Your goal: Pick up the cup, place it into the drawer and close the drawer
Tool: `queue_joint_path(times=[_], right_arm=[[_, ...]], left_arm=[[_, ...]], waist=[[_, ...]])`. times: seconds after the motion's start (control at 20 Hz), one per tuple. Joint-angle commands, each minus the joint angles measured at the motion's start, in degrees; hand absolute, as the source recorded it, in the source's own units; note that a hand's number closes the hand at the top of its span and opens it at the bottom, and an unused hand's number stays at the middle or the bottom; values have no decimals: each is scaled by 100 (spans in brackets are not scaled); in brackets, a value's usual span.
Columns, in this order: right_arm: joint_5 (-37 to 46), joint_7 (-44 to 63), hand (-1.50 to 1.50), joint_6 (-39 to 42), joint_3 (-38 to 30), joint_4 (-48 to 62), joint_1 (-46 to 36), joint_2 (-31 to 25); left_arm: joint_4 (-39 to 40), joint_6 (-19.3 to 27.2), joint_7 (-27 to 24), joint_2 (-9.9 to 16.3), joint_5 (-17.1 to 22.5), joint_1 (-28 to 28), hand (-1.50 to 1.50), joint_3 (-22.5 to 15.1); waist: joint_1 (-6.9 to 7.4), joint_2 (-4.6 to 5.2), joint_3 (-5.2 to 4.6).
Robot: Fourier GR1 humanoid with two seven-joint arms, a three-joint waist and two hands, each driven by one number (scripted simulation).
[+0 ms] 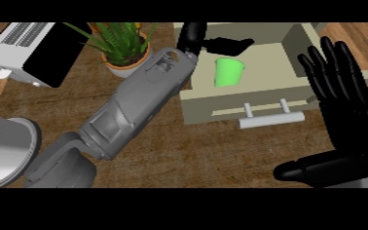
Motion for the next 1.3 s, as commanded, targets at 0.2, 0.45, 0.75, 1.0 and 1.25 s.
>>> queue_joint_path(times=[0.2,0.45,0.75,1.0,1.25], right_arm=[[-580,595,-150,-46,-133,-400,-70,-49],[-857,112,-150,394,-359,-60,280,-161],[-653,175,150,964,-480,-205,412,-829],[6,281,150,1002,-268,-415,485,-1019],[700,190,150,1140,-2,-427,626,-1128]], left_arm=[[-608,-251,-774,0,743,253,-150,267],[-861,-420,-719,0,935,110,-150,482],[-1619,-464,-493,498,946,679,-150,849],[-2559,-433,-156,1250,1062,1545,-150,995],[-3812,-369,159,1906,1065,2540,-150,1033]], waist=[[219,-81,-9],[490,-126,-5],[730,-189,-10],[865,-218,-14],[874,-211,-12]])
